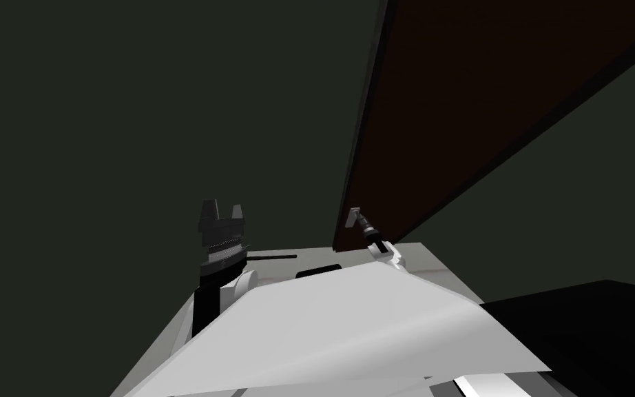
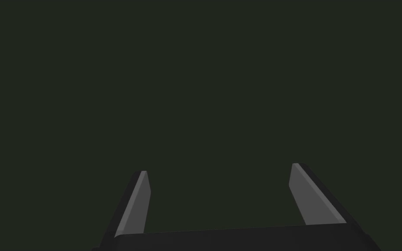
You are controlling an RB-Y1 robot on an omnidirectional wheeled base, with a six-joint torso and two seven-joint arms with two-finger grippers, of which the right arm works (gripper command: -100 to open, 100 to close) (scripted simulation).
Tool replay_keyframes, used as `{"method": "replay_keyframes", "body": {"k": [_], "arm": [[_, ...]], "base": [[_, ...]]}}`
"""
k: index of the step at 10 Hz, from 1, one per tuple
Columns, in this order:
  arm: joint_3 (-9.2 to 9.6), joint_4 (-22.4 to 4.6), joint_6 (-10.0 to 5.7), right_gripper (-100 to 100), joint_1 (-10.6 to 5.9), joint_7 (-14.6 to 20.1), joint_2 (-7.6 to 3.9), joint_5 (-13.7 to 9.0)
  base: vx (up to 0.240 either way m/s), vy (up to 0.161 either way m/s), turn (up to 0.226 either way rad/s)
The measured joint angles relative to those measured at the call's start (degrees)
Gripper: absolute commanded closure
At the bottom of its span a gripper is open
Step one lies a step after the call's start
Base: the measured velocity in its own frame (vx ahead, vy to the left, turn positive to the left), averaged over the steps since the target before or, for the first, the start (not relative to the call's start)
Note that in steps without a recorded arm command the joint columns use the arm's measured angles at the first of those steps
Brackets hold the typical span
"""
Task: Pull the door open
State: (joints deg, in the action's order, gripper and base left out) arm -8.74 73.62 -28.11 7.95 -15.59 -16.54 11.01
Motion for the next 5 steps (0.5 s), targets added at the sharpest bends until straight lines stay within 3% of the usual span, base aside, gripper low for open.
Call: {"method": "replay_keyframes", "body": {"k": [5], "arm": [[0.08, -1.3, 0.53, 100, -1.38, 6.8, -0.14, -5.2]], "base": [[-0.065, -0.031, 0.095]]}}
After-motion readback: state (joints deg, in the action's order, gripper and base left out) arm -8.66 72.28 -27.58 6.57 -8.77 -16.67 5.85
